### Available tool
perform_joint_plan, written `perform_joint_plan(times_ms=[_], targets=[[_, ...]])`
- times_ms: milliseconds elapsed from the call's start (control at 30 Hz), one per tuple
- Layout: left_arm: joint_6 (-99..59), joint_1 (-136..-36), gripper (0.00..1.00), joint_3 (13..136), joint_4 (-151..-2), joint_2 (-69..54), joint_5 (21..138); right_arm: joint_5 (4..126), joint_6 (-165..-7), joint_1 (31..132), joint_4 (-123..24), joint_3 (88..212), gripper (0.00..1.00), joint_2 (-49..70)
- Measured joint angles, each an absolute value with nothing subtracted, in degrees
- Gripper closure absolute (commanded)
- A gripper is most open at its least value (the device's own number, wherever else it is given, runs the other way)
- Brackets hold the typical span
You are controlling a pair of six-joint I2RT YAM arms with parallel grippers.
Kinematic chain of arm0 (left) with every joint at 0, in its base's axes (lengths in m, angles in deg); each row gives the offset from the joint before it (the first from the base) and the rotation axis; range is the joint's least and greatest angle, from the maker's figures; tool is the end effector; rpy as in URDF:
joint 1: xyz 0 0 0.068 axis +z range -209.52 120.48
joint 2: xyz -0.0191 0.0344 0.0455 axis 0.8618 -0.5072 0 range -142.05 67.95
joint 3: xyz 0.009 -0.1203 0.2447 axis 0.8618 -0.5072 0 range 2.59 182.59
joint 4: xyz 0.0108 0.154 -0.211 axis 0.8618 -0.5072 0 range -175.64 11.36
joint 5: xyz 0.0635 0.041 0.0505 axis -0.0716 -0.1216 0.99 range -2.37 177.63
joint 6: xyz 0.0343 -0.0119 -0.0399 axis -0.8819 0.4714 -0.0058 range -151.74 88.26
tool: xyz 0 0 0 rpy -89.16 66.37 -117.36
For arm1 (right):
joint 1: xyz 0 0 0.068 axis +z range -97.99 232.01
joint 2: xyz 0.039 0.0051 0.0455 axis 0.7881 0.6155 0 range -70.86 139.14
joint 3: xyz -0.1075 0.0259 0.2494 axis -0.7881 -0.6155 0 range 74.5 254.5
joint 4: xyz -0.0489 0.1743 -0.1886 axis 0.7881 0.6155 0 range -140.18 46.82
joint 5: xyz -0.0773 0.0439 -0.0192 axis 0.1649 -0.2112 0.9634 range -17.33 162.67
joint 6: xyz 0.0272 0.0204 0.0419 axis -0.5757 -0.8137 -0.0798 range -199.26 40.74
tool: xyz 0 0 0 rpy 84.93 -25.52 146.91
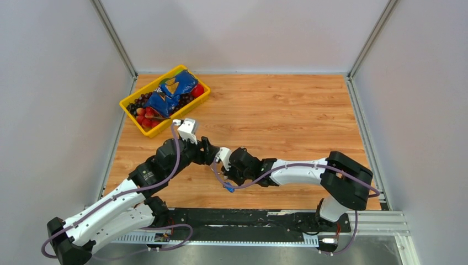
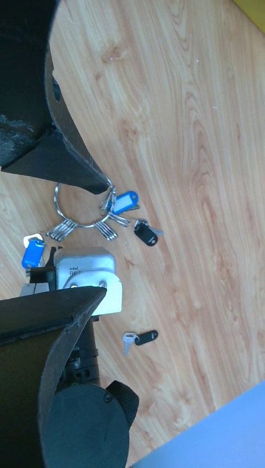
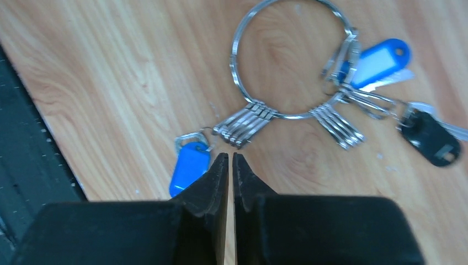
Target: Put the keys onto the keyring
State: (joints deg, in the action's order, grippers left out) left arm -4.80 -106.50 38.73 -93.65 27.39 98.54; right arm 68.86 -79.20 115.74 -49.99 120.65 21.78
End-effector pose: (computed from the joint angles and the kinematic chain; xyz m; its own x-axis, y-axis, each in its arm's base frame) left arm 0.1216 -0.1205 0.2898 -0.4722 -0.1459 -0.8693 0.4287 0.8237 -0.3711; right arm 0.1393 0.2875 0.1611 -0.3210 -0.6528 -0.6861 -0.9153 0.4000 0.0476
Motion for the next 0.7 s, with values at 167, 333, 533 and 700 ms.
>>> perform_joint_plan(times_ms=[167, 333, 533, 700], targets=[[-4.6, -106.39, 0.26, 38.73, -92.1, 27.83, 98.91, 77.29, -78.59, 115.17, -45.95, 121.0, 0.7, 18.11], [-4.67, -106.44, 0.26, 38.7, -93.78, 27.74, 98.7, 77.4, -79.16, 108.79, -47.26, 120.17, 0.74, 13.58], [-4.86, -106.46, 0.26, 38.68, -94.57, 28.31, 98.72, 72.51, -74.77, 104.39, -49.38, 119.89, 0.66, 13.95], [-4.95, -106.46, 0.25, 38.59, -94.79, 31.37, 99.18, 69.62, -69.48, 104.72, -51.85, 116.5, 0.59, 14.06]])
